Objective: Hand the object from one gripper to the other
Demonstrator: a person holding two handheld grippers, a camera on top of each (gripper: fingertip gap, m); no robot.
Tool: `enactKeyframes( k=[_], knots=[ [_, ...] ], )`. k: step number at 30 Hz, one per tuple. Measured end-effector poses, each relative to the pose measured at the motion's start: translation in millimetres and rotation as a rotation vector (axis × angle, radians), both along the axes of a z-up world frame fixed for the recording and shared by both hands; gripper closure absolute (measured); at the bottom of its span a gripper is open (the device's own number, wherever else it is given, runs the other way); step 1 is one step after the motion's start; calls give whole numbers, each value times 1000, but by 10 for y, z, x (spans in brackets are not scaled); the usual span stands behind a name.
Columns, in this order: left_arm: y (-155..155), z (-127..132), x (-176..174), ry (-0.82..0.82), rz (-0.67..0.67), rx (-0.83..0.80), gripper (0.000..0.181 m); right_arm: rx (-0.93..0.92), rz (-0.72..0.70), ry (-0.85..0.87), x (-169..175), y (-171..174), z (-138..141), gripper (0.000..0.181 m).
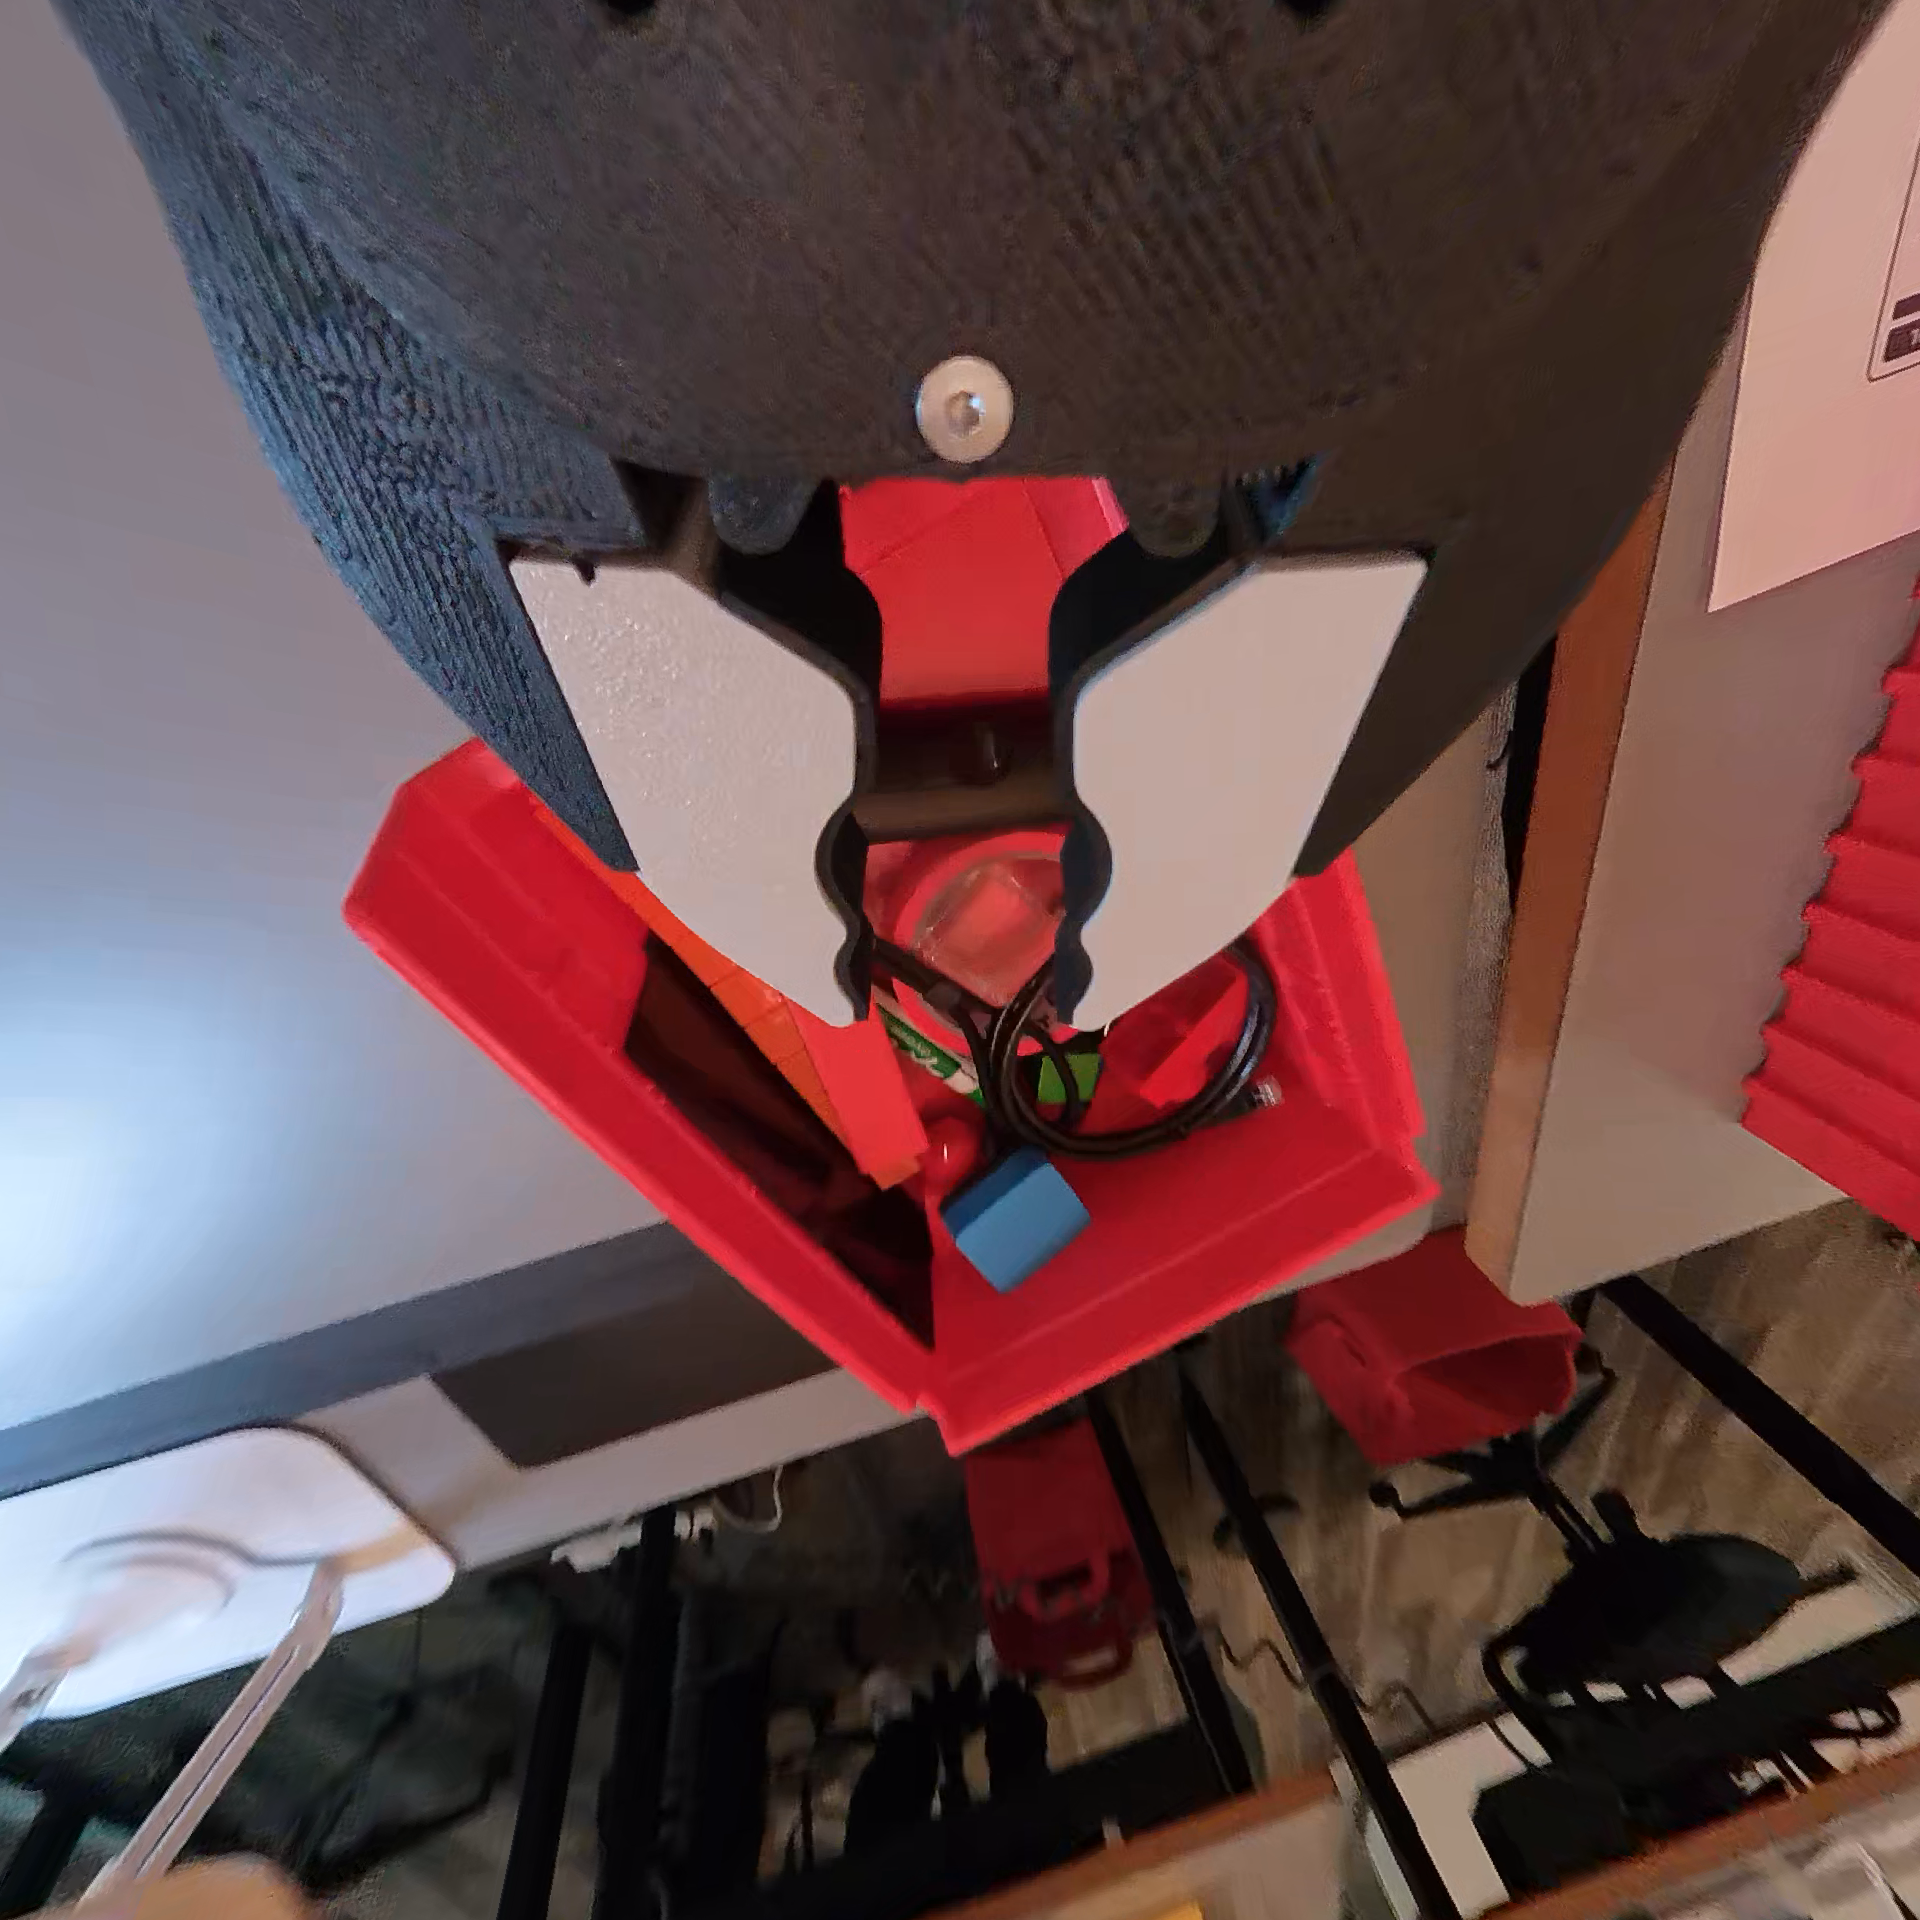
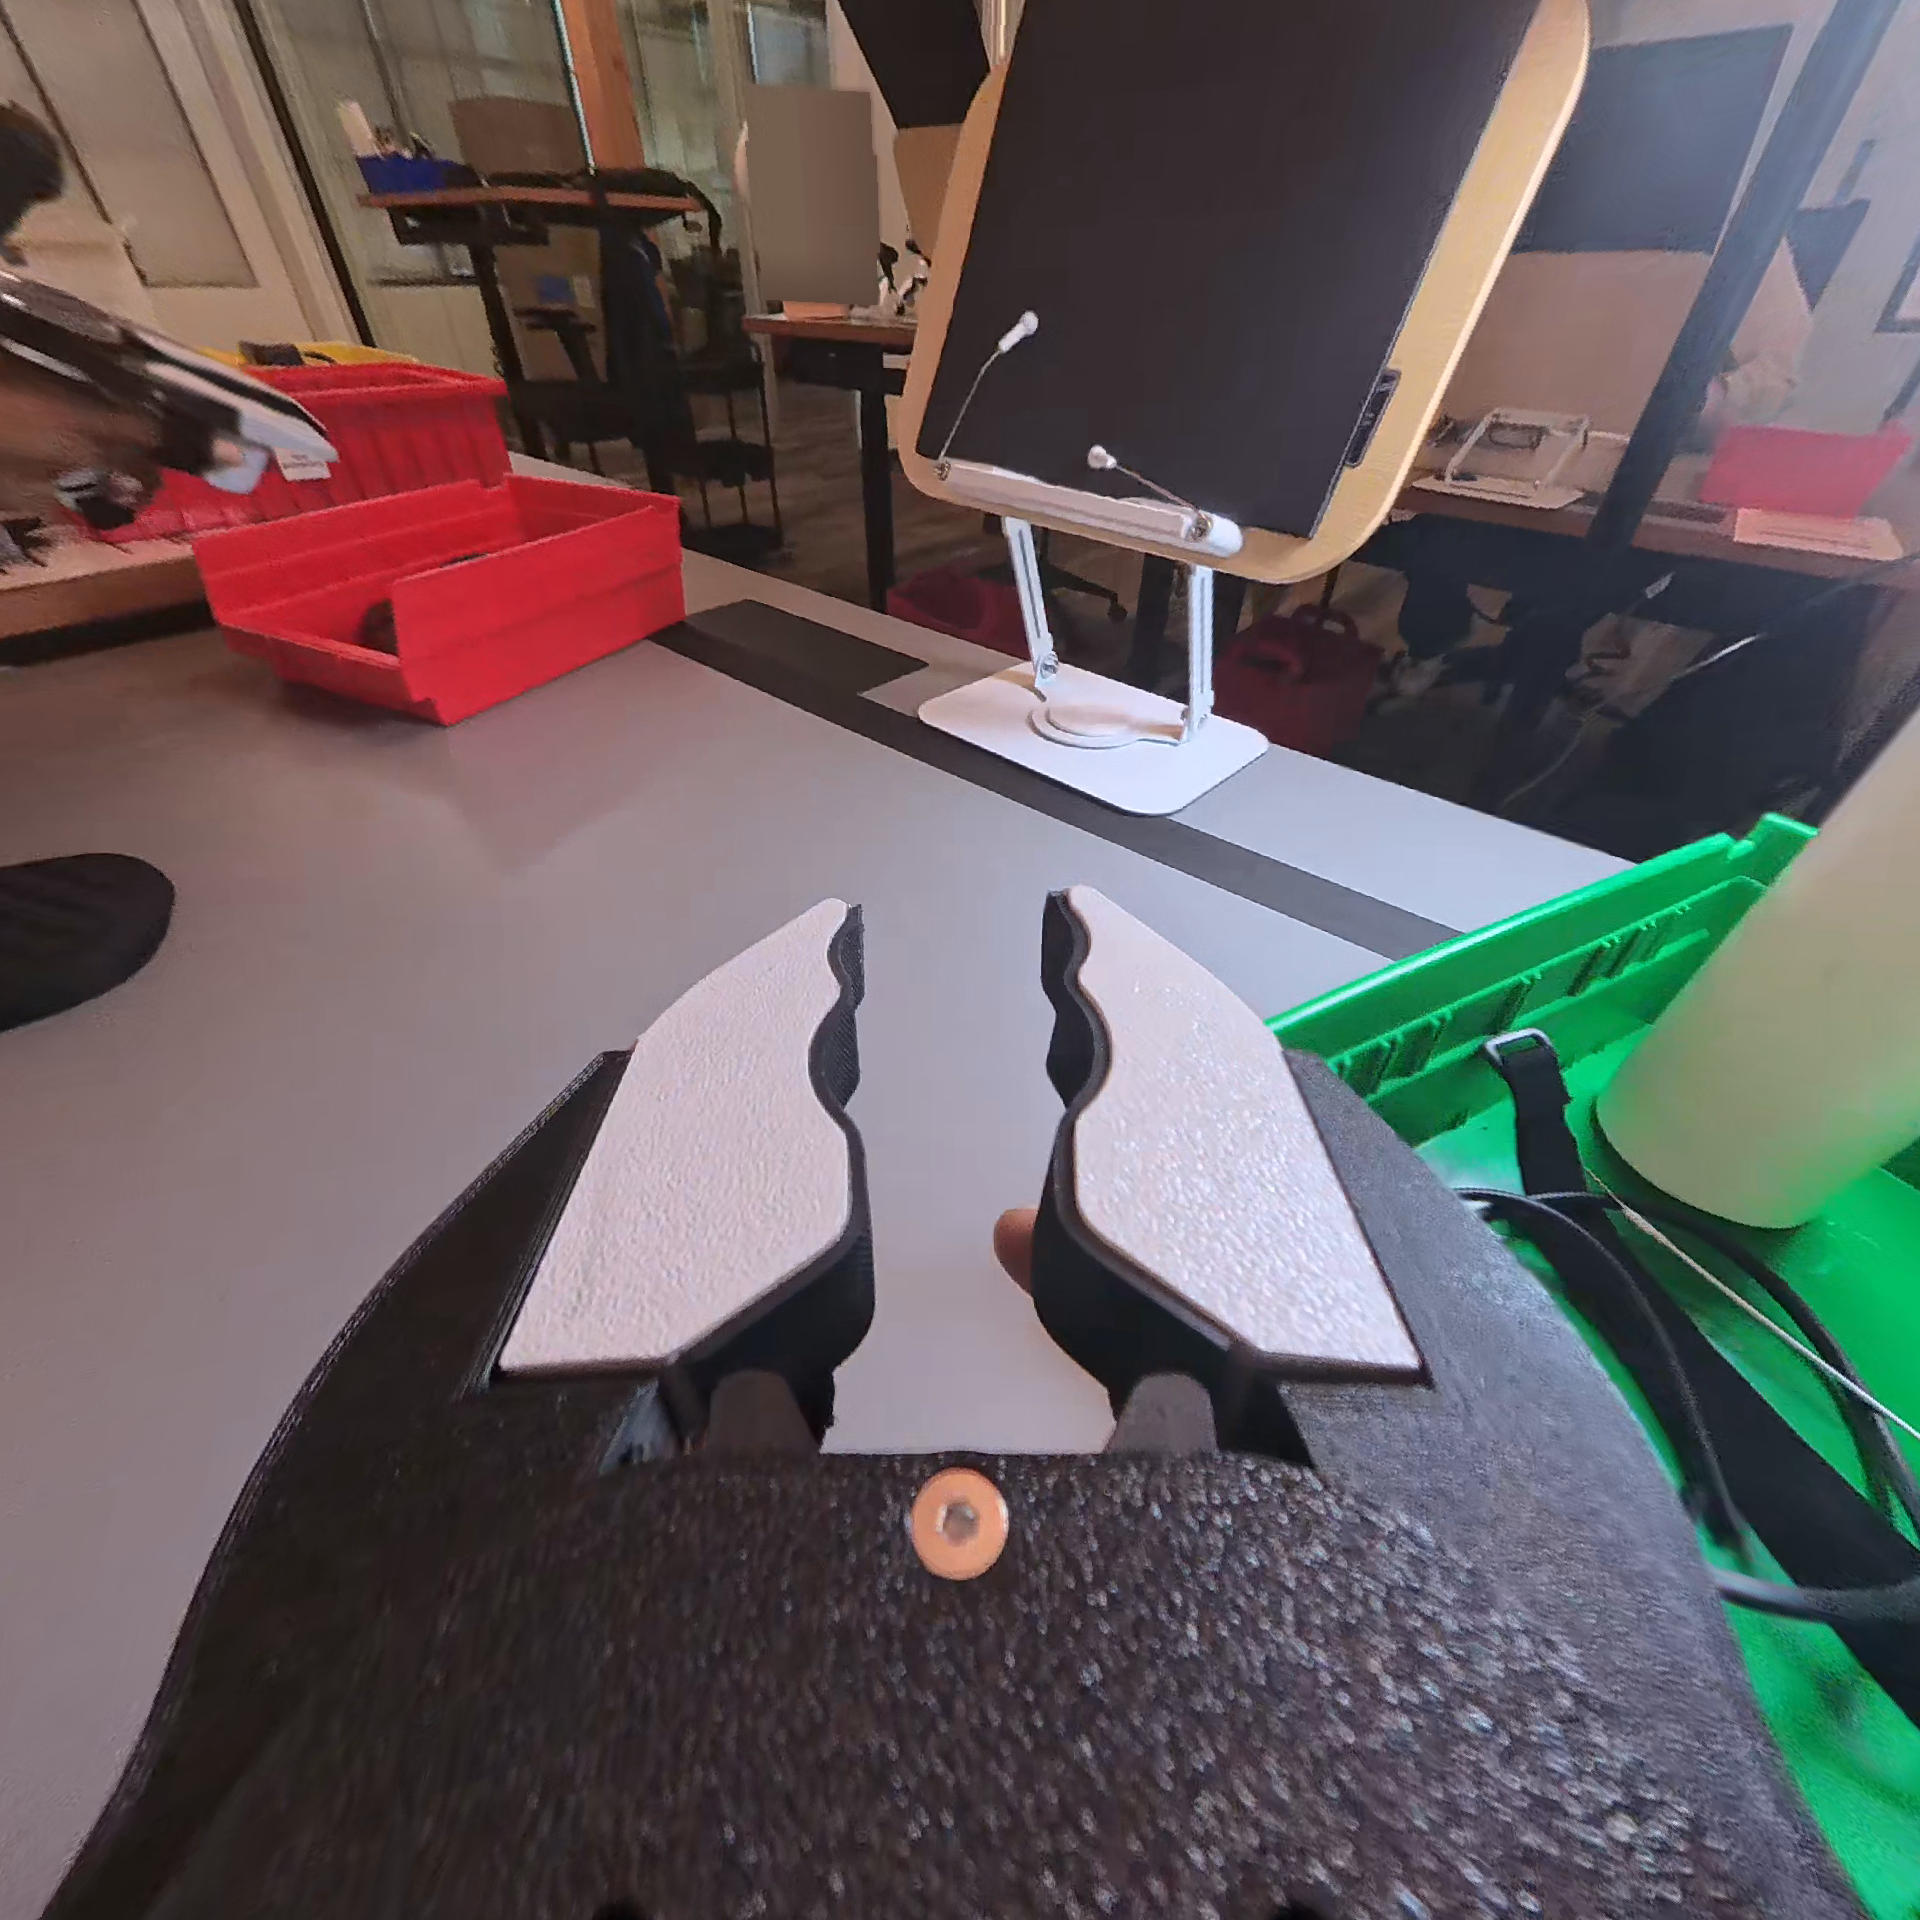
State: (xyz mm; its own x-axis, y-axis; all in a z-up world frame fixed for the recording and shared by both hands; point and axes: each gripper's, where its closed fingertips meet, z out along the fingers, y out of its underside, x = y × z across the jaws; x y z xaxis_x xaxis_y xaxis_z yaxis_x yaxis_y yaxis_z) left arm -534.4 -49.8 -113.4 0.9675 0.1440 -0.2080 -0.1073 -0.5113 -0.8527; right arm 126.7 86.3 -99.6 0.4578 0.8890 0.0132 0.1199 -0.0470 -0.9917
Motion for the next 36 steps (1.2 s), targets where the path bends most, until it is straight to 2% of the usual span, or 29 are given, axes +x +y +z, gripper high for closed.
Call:
enactKeyframes(
  k=[9,15,20,23,25,26,27,31,36],
  knots=[
    [216,-777,-230,-8,47,-340,144,-10,67,-41,-284,-89,-232,149],
    [262,-1111,-354,-64,75,-500,139,-31,82,-51,-325,-101,-355,150],
    [353,-1241,-347,-254,138,-506,133,-53,84,-47,-314,-94,-409,151],
    [428,-1225,-388,-347,200,-464,131,-65,85,-40,-314,-93,-414,152],
    [439,-1217,-421,-389,241,-461,136,-69,86,-38,-315,-101,-415,153],
    [440,-1219,-443,-396,260,-465,137,-69,88,-37,-315,-107,-415,153],
    [440,-1231,-469,-394,283,-473,130,-70,90,-38,-315,-113,-416,153],
    [464,-1338,-453,-401,318,-516,132,-71,87,-39,-302,-131,-409,154],
    [503,-1338,-486,-367,330,-502,135,-68,79,-35,-268,-144,-391,155]
  ],
)
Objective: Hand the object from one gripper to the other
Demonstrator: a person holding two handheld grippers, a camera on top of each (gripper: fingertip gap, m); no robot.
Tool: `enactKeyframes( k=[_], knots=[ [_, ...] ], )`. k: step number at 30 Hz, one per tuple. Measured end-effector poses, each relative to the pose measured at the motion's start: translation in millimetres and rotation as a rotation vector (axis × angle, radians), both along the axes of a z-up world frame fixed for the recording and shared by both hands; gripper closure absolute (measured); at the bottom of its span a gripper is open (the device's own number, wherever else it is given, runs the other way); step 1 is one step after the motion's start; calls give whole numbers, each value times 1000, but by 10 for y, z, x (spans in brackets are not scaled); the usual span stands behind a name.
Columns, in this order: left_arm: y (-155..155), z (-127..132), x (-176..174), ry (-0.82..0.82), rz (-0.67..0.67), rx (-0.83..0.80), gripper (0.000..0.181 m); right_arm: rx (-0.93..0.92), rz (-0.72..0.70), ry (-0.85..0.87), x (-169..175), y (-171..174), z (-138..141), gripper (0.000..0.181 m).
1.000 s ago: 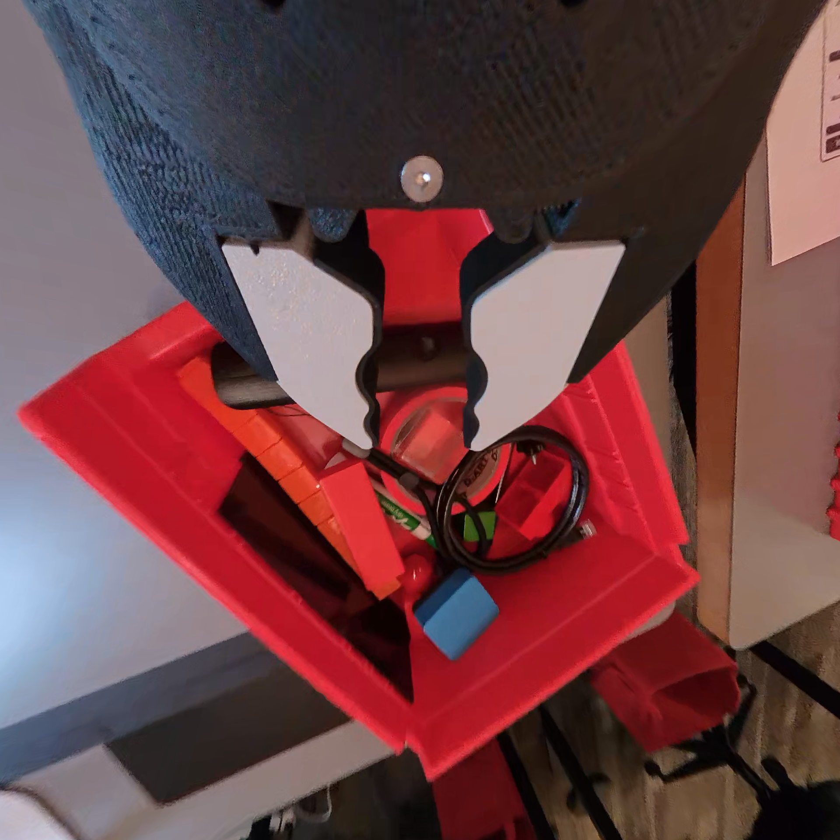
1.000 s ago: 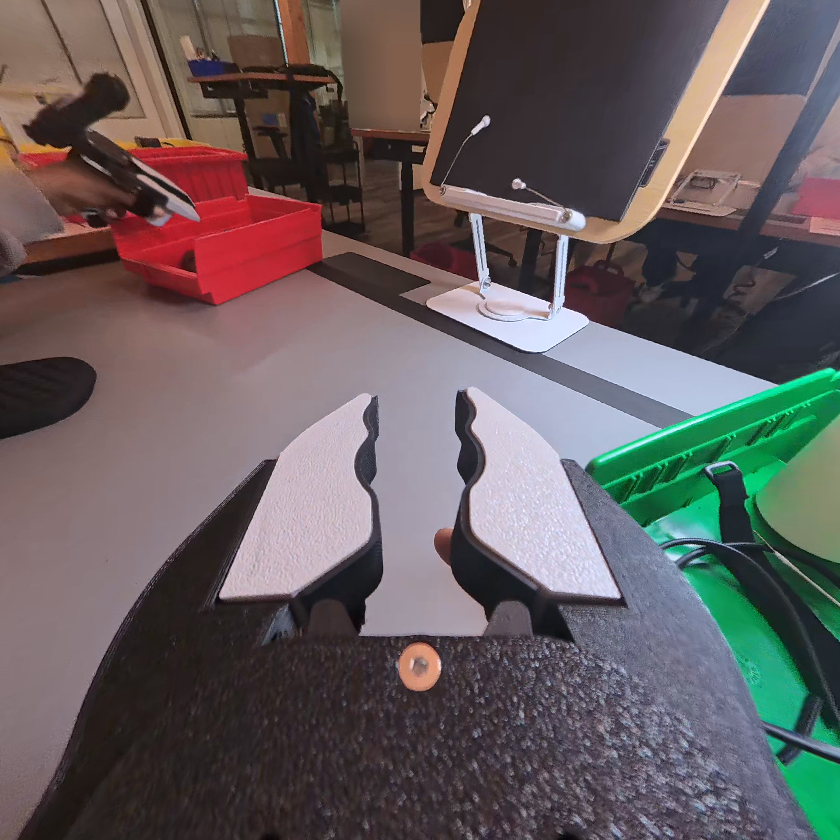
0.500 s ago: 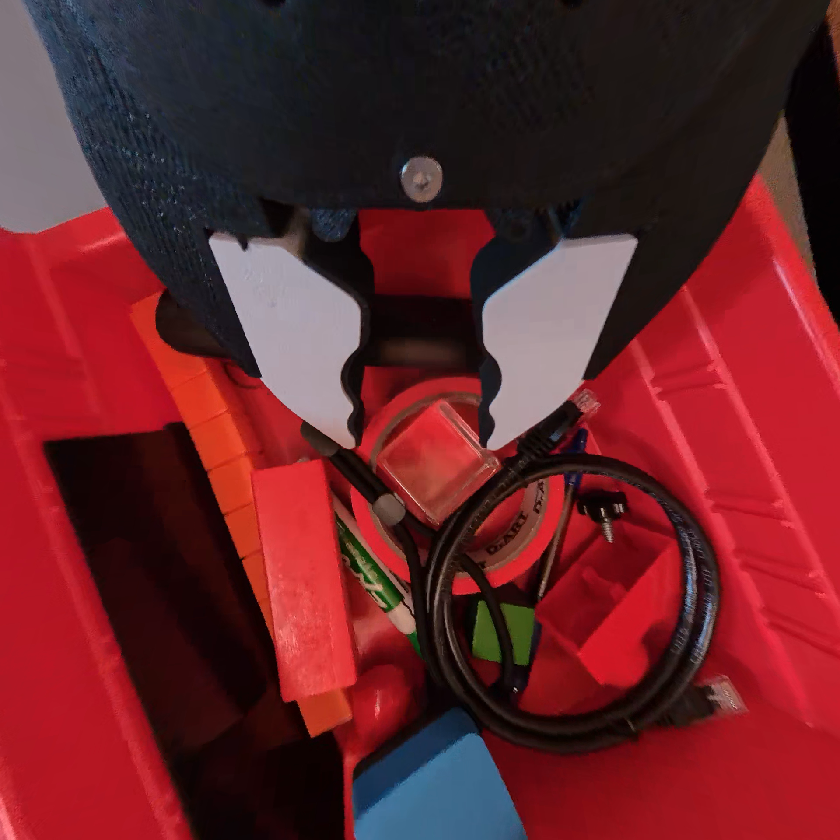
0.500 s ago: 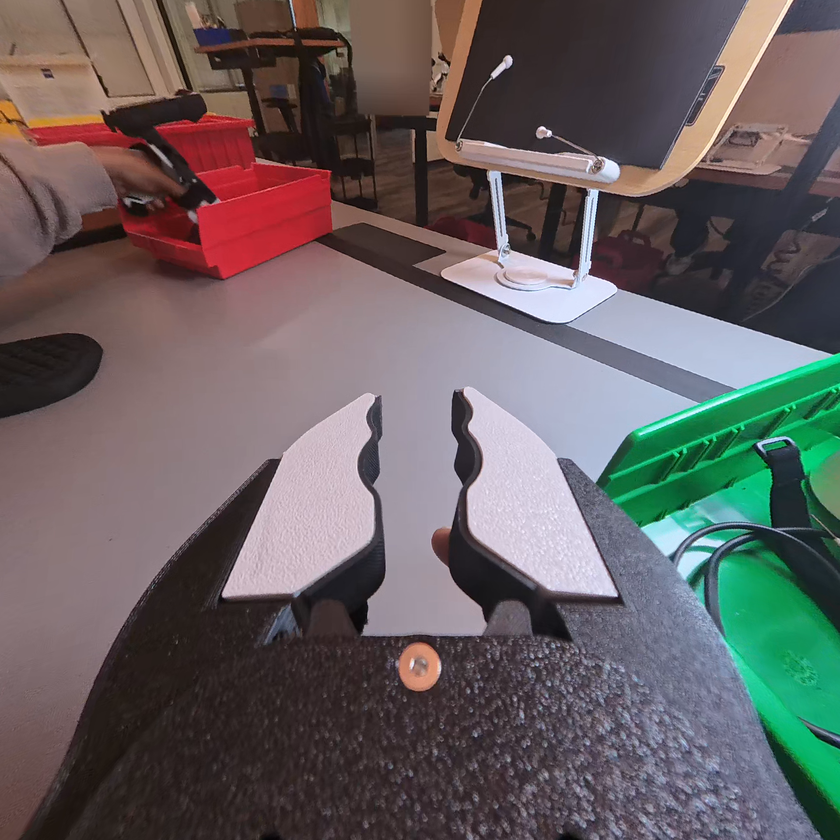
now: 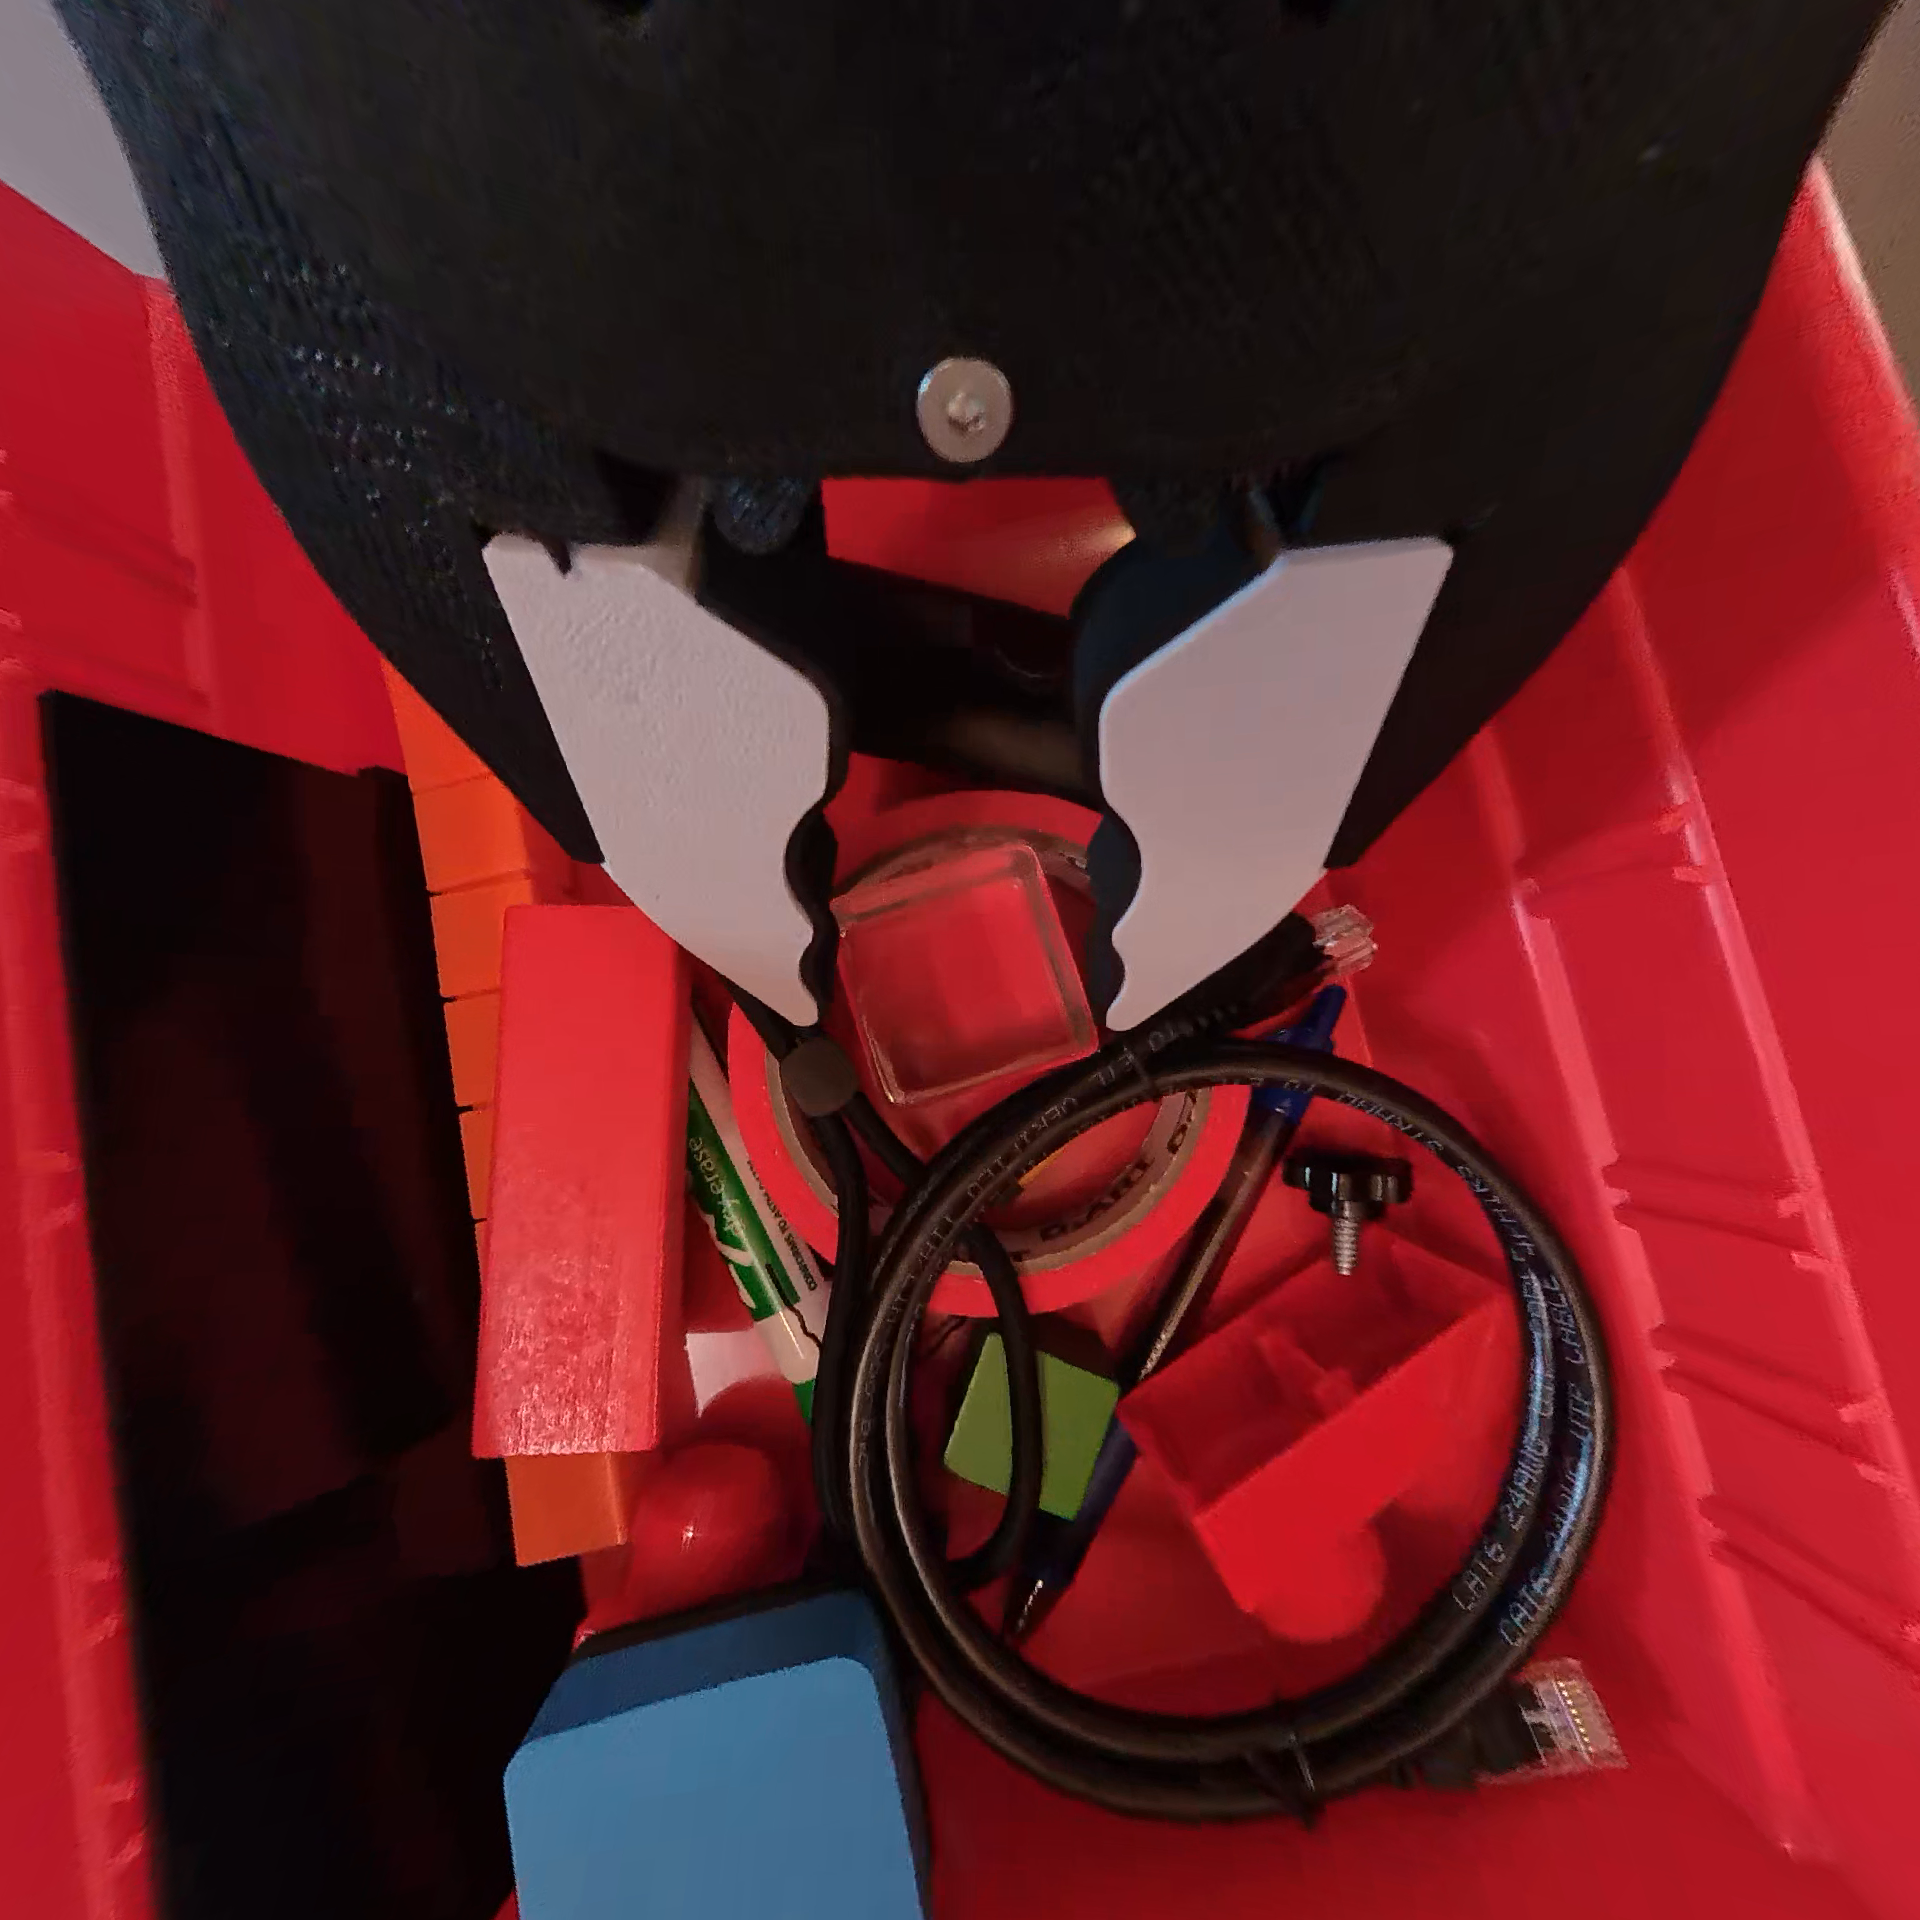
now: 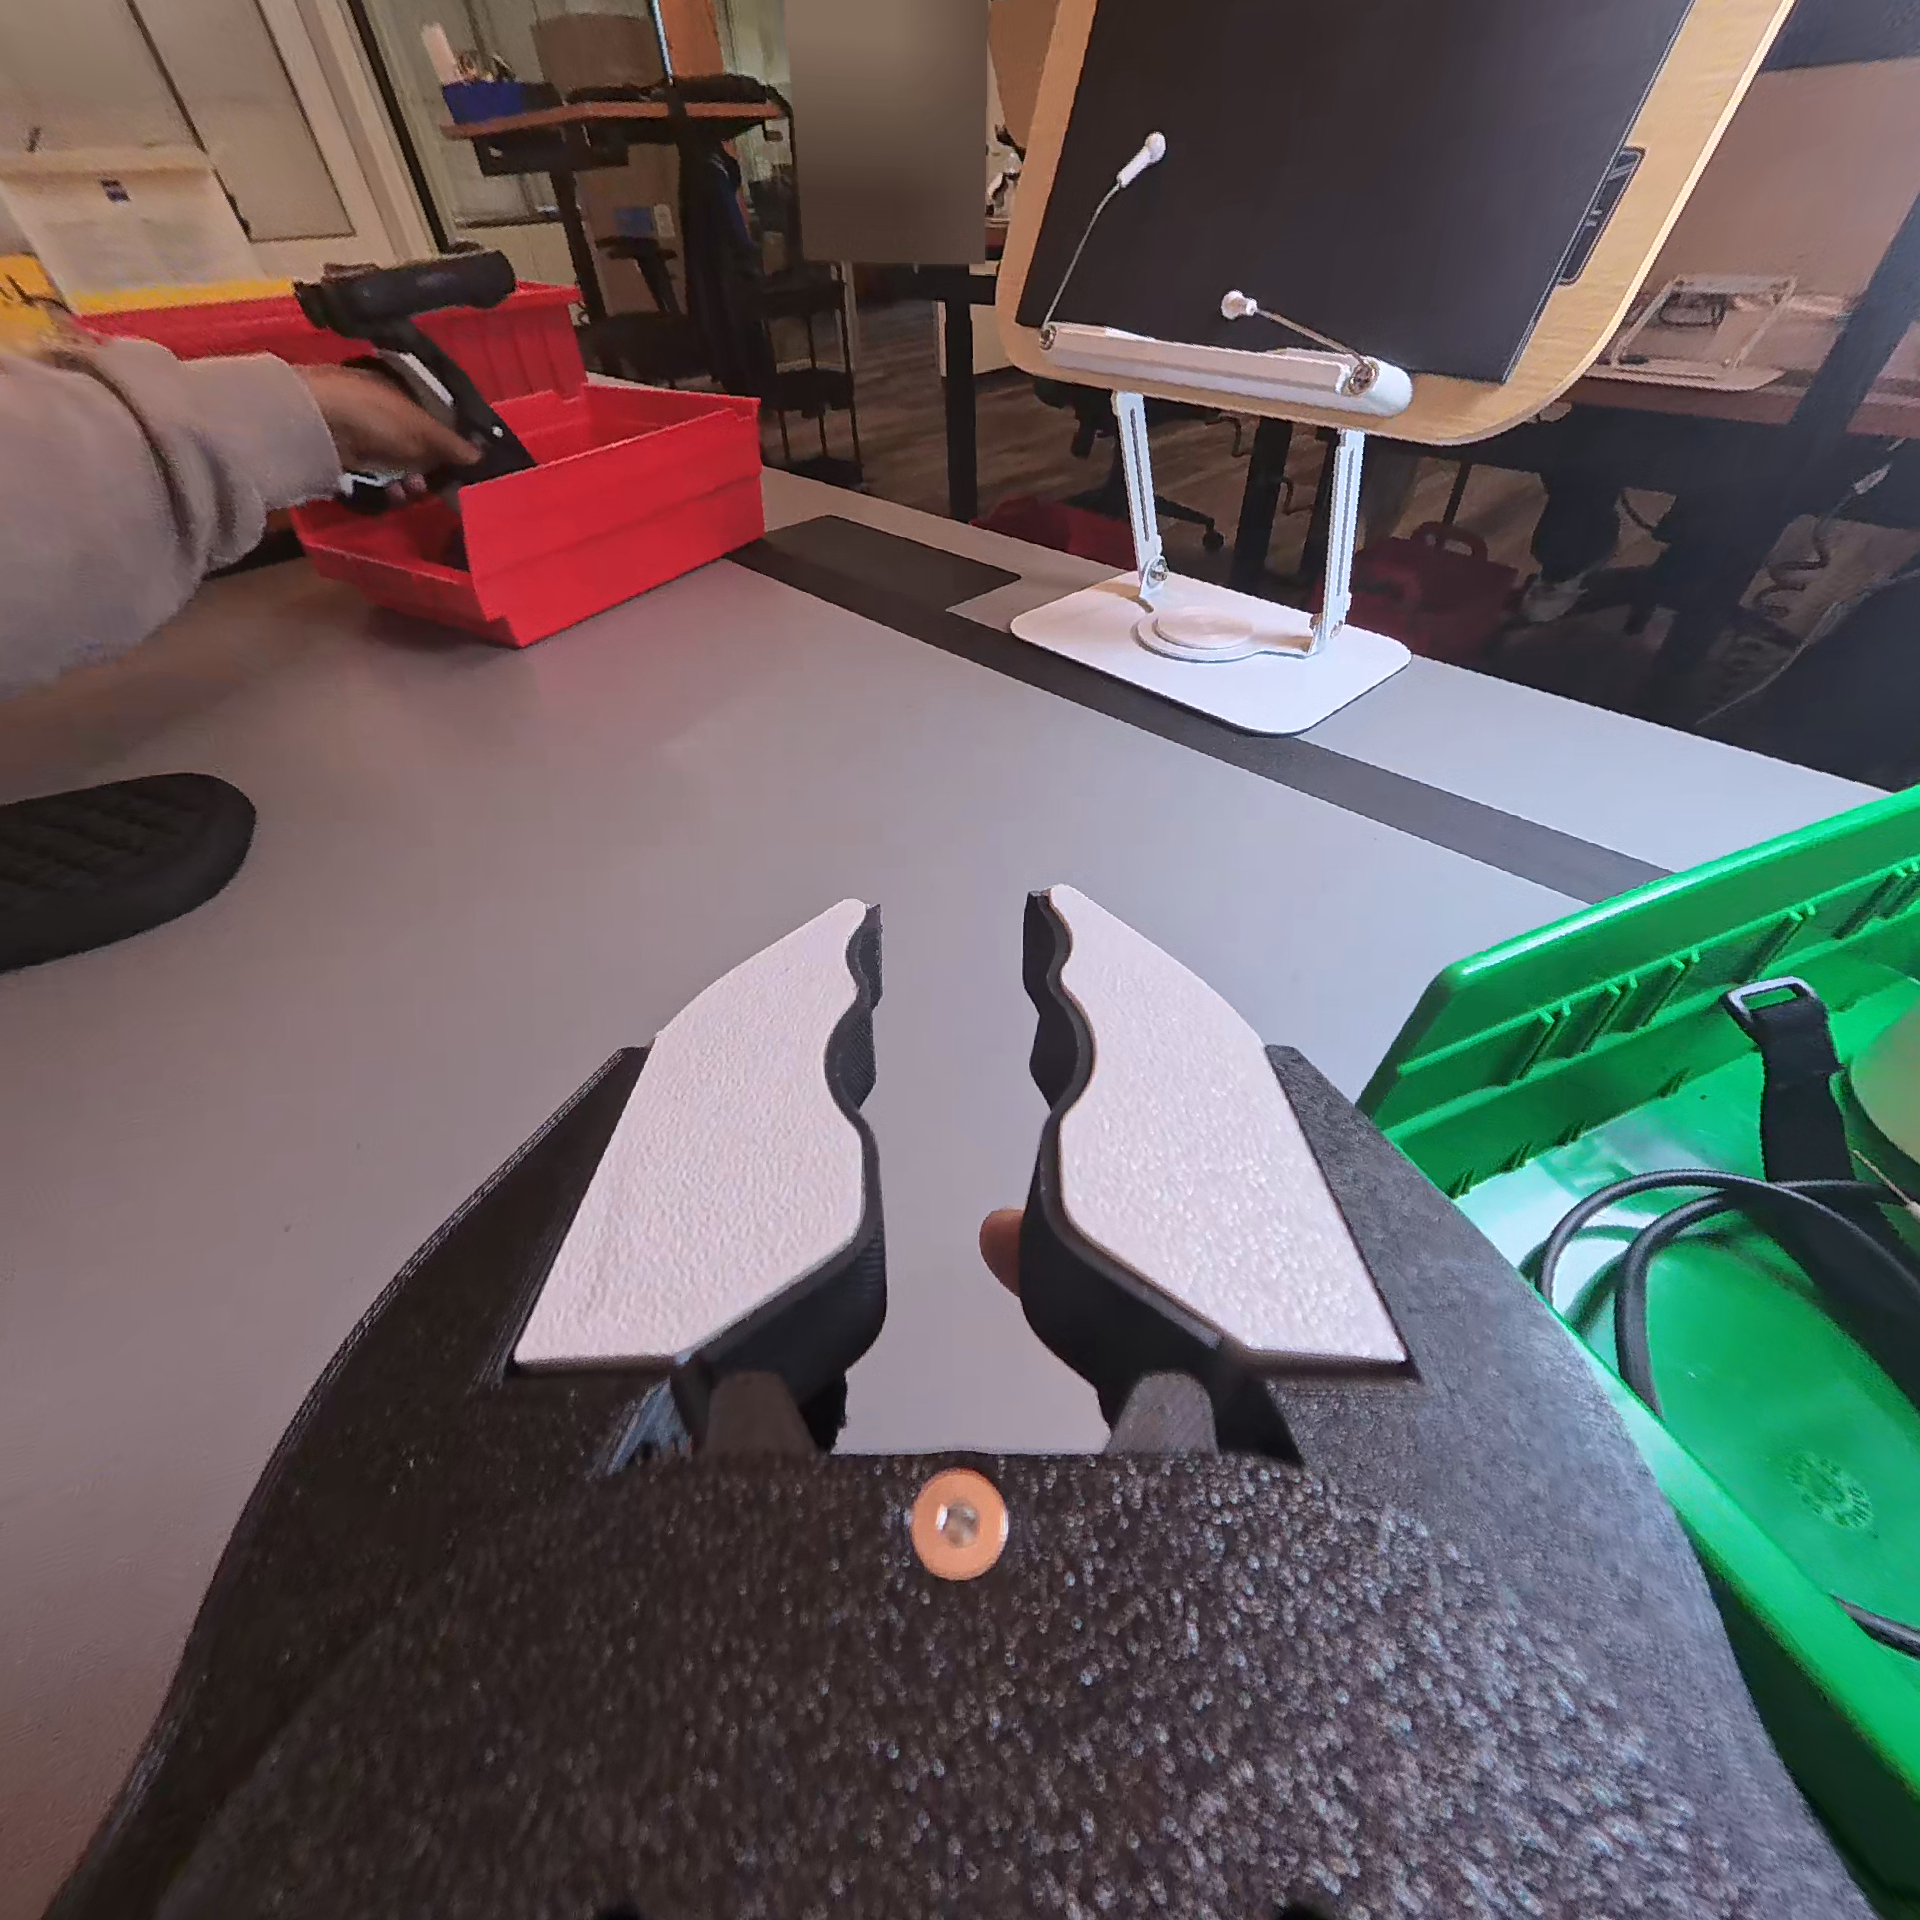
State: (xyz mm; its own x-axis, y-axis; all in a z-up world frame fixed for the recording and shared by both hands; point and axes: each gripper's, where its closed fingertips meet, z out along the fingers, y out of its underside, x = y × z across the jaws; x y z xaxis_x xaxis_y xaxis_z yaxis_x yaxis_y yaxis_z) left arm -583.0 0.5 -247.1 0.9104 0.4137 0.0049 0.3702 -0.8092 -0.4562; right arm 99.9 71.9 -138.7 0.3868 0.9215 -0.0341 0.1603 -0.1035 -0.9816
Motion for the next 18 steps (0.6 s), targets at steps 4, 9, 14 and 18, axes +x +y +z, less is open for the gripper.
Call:
enactKeyframes(
  k=[4,9,14,18],
  knots=[
    [-58,79,29,-3,-42,7,136,11,-9,8,56,1,45,155],
    [-118,528,212,-34,-142,85,137,-5,11,46,51,2,141,156],
    [26,1385,833,-62,-374,373,138,40,105,57,-171,-149,312,156],
    [111,2251,2075,-193,-722,748,138,98,204,50,-552,-339,519,146]
  ],
)
